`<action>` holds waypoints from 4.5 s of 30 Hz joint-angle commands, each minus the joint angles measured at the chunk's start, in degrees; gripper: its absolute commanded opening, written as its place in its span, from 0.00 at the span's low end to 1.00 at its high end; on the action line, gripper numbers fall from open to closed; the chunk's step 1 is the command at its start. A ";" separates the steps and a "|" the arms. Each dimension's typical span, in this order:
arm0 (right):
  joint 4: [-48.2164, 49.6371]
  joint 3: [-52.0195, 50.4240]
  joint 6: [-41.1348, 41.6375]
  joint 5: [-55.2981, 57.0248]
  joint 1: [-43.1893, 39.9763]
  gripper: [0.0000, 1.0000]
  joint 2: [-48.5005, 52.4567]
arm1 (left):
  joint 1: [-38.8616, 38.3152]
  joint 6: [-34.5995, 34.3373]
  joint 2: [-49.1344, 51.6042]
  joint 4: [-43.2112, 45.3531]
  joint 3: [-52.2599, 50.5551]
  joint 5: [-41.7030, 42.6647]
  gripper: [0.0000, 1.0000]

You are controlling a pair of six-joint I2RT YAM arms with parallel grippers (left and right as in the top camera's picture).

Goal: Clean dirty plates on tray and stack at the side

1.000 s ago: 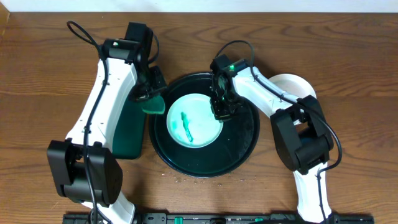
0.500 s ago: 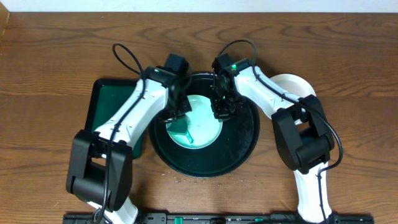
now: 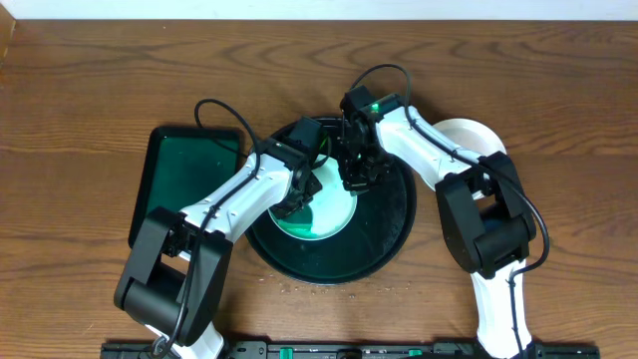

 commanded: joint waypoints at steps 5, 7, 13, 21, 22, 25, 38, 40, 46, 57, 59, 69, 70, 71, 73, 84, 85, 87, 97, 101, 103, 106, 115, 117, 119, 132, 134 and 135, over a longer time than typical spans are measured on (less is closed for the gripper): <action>-0.26 -0.94 0.55 2.14 -0.39 0.01 0.48 | 0.39 5.07 1.31 9.42 -1.84 0.35 0.07; -0.37 -0.94 0.00 2.05 -0.39 0.01 0.48 | 2.12 9.31 1.31 10.08 -1.38 1.03 0.07; 1.38 -0.94 -2.03 -0.44 -0.52 0.01 0.48 | 8.57 19.39 1.42 2.32 0.11 6.97 0.07; 7.52 -0.83 -1.53 -4.87 -1.18 0.01 0.48 | 6.36 6.23 1.42 -2.27 -1.46 19.67 0.07; 7.56 -0.83 -1.55 -4.85 -1.16 0.01 0.48 | 5.86 5.68 1.42 -1.51 -1.46 19.89 0.07; 7.28 -0.85 -1.60 -4.63 -1.16 0.01 0.48 | 4.61 5.77 1.42 3.19 -1.46 17.97 0.07; 7.30 -1.01 -1.38 -3.82 -0.76 0.01 0.48 | 7.34 17.40 1.42 -5.60 3.19 9.38 0.07; 7.30 -1.01 -1.38 -3.82 -0.76 0.01 0.48 | 6.14 18.84 1.42 -5.16 3.15 17.03 0.07; 7.28 -1.01 -1.38 -3.82 -0.76 0.01 0.48 | 3.85 18.84 1.66 -0.68 2.95 7.45 0.07; 7.37 -1.16 -1.38 -3.82 -0.76 0.01 0.48 | 2.80 22.34 1.75 -2.29 2.93 10.71 0.07; 7.41 -1.16 -1.38 -3.85 -0.76 0.01 0.48 | 2.36 23.54 1.75 -1.46 2.93 11.32 0.07; 7.28 -1.22 -1.38 -3.82 -0.76 0.01 0.48 | 5.90 18.78 2.25 -2.40 2.93 -6.16 0.07; 7.28 -1.22 -1.38 -3.82 -0.76 0.01 0.48 | 5.46 18.78 2.64 -3.17 2.93 -0.26 0.07; 7.28 -1.22 -1.38 -3.82 -0.76 0.01 0.48 | 5.05 18.80 3.04 -3.30 2.93 3.32 0.07; 7.32 -1.22 -1.40 -3.82 -0.76 0.01 0.48 | 3.48 18.75 3.98 -2.99 2.93 10.27 0.08; 7.23 -1.22 -1.38 -3.82 -0.79 0.01 0.48 | 6.88 18.10 5.16 5.33 3.26 15.34 0.07; 7.23 -1.22 -1.38 -3.82 -0.85 0.01 0.48 | 8.74 18.12 5.16 4.87 3.54 15.37 0.07; 7.23 -1.22 -1.40 -3.80 -0.87 0.01 0.48 | 12.24 18.14 5.05 2.54 4.33 15.34 0.07; 7.48 -1.22 -1.36 -3.82 -0.87 0.01 0.48 | 9.01 18.93 5.31 -4.17 1.44 10.88 0.07; 7.45 -1.22 -1.38 -3.82 -0.87 0.01 0.48 | 3.98 16.44 5.31 -2.51 0.83 11.19 0.07; 7.41 -1.22 -1.38 -3.82 -0.87 0.01 0.48 | 2.45 16.35 5.31 -0.90 0.83 13.07 0.07; 7.45 -1.22 -1.38 -3.82 -0.87 0.01 0.48 | 1.99 16.44 5.31 2.16 0.83 12.59 0.07; 7.48 -1.22 -0.70 -3.06 -0.87 0.01 0.48 | 11.80 20.87 4.24 3.67 7.13 8.63 0.07; 7.48 -1.22 -0.70 -2.71 -0.87 0.01 0.48 | 14.62 22.53 2.73 -0.87 11.67 5.79 0.08; 7.37 -1.22 -0.72 -2.67 -0.94 0.01 0.48 | 16.52 24.68 1.38 -3.89 15.34 4.79 0.07; 9.27 -0.76 -3.34 2.45 -0.72 0.01 -5.99 | 35.80 32.79 -7.34 -22.12 22.93 5.62 0.07; 9.22 -0.76 -3.37 13.09 0.31 0.01 -12.37 | 37.62 32.76 -7.21 -22.18 22.03 5.64 0.07; 9.03 -0.76 -3.48 17.84 0.94 0.01 -14.51 | 38.38 32.79 -7.21 -22.16 21.53 5.64 0.07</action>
